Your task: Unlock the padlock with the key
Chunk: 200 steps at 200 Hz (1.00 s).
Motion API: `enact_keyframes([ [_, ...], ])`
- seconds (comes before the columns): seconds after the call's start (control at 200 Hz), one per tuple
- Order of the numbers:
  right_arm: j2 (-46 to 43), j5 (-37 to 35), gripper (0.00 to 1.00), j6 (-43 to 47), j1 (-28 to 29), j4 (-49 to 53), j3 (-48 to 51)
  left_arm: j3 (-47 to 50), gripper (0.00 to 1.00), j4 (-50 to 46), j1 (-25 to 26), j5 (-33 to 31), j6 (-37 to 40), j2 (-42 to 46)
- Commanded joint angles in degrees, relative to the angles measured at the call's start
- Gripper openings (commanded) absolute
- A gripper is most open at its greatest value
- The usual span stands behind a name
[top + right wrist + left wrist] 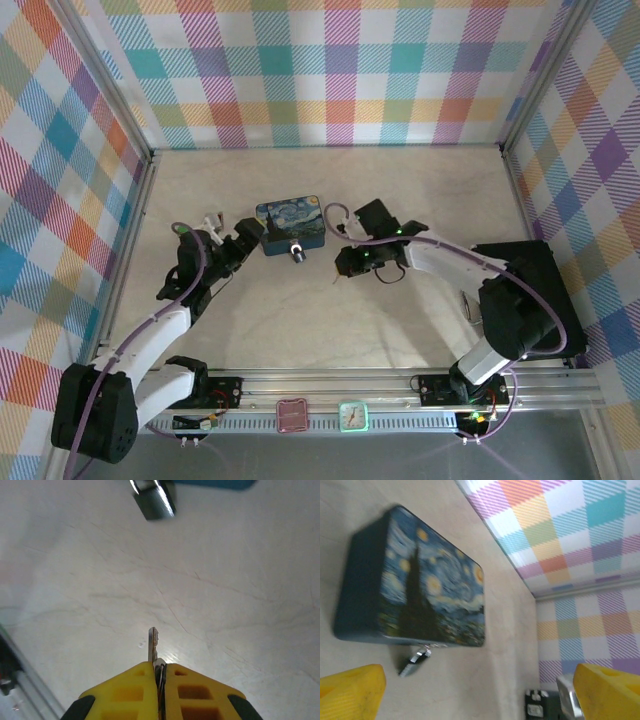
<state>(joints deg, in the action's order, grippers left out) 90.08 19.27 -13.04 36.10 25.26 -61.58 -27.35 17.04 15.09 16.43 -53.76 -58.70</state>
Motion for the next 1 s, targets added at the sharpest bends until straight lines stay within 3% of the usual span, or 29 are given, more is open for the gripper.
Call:
enact_keyframes([
  [0.0,-3.03,10.95,0.00,5.47,-1.70,-2.49,0.89,-1.42,0.94,7.28,3.93,1.56,-3.89,-2.63],
  [0.165,-7.29,13.08,0.00,7.60,-2.61,-4.66,1.73,-3.43,0.86,13.02,10.57,0.49,-7.30,-7.72],
  [0.315,-7.44,13.13,0.00,5.27,-2.61,-5.94,0.39,-5.68,0.77,14.45,15.44,-0.91,-5.67,-10.88],
  [0.62,-8.41,12.07,0.00,-0.18,-2.05,-12.14,1.00,-10.04,0.49,15.92,18.50,1.29,-2.98,-16.93],
  [0.995,-8.35,11.79,0.00,-3.13,-2.17,-15.74,1.48,-12.48,0.41,14.35,21.61,1.67,-1.48,-19.11],
])
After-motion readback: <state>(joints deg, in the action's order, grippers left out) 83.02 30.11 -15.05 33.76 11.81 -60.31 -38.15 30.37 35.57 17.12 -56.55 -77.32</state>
